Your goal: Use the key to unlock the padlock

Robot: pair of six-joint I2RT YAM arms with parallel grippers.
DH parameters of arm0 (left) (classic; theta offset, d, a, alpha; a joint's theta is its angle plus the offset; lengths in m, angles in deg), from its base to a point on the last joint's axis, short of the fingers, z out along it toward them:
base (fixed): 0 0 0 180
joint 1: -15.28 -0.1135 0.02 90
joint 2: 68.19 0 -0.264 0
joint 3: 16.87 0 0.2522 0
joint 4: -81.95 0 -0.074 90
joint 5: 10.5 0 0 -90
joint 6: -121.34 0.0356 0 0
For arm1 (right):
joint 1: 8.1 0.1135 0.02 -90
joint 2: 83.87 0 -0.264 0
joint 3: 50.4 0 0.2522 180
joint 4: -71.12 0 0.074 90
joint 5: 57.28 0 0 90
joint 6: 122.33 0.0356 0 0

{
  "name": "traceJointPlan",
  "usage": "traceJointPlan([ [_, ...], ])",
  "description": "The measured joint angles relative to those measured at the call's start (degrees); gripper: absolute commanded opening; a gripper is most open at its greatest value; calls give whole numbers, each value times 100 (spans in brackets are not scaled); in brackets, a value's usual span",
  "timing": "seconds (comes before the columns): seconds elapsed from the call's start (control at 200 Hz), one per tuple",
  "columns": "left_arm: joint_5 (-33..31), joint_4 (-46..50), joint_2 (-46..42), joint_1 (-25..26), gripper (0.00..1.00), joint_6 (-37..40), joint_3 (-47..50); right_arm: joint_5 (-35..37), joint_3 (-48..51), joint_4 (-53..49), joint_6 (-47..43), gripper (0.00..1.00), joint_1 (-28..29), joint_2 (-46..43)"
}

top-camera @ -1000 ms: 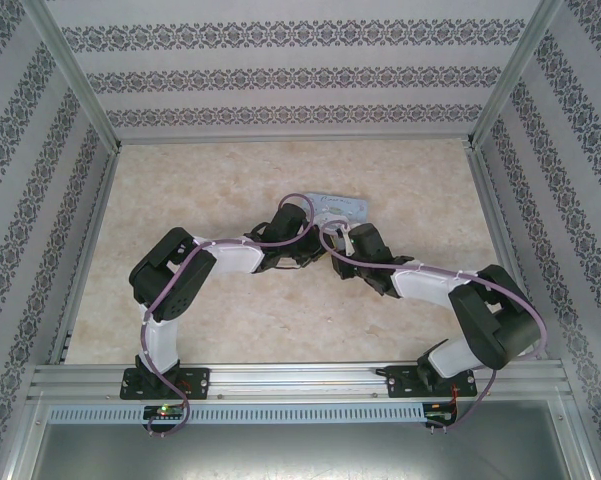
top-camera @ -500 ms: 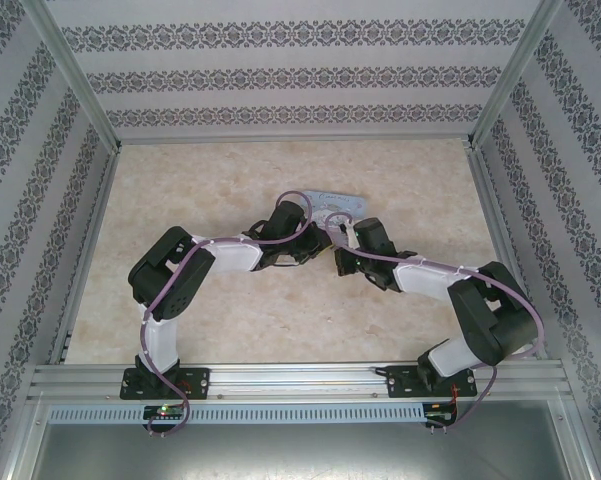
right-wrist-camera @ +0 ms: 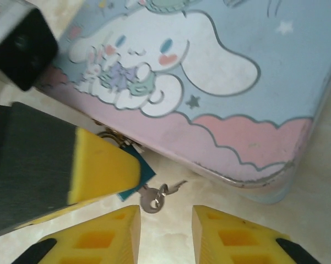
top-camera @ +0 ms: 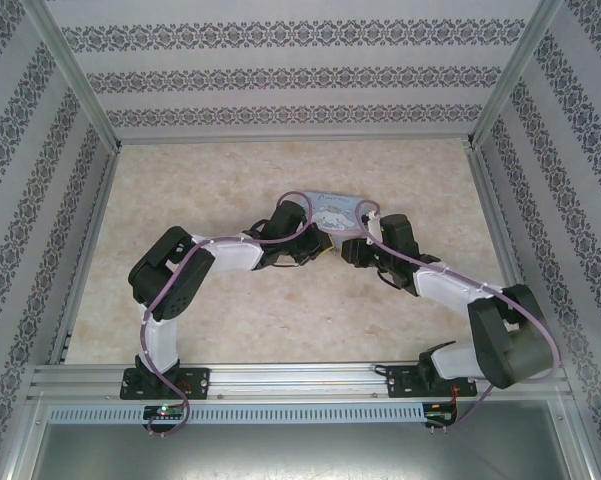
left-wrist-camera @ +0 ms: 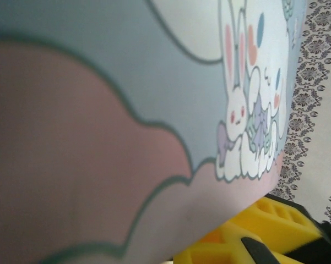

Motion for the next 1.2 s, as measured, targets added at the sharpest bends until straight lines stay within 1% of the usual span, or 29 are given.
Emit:
traceJointPlan([
  [0.165, 81, 304, 0, -4, 0, 79, -221, 317, 20, -42, -192, 41, 146, -166],
  [0.355, 214, 632, 0, -7, 0, 166, -382, 890, 20, -181, -564, 41, 654, -122],
  [0.49, 297, 866, 0, -33, 0, 238, -501, 1255, 17, -179, -800, 41, 887, 66],
  [0.784, 382, 1078, 0, -42, 0, 319, -627, 1718, -7, -177, -1102, 38, 914, 380],
  [0.994, 400, 1099, 0, -74, 0, 365, -695, 1786, -122, -197, -1231, 35, 925, 422],
  [1.199, 409, 1106, 0, -114, 0, 402, -732, 1784, -269, -225, -1294, 30, 927, 531],
])
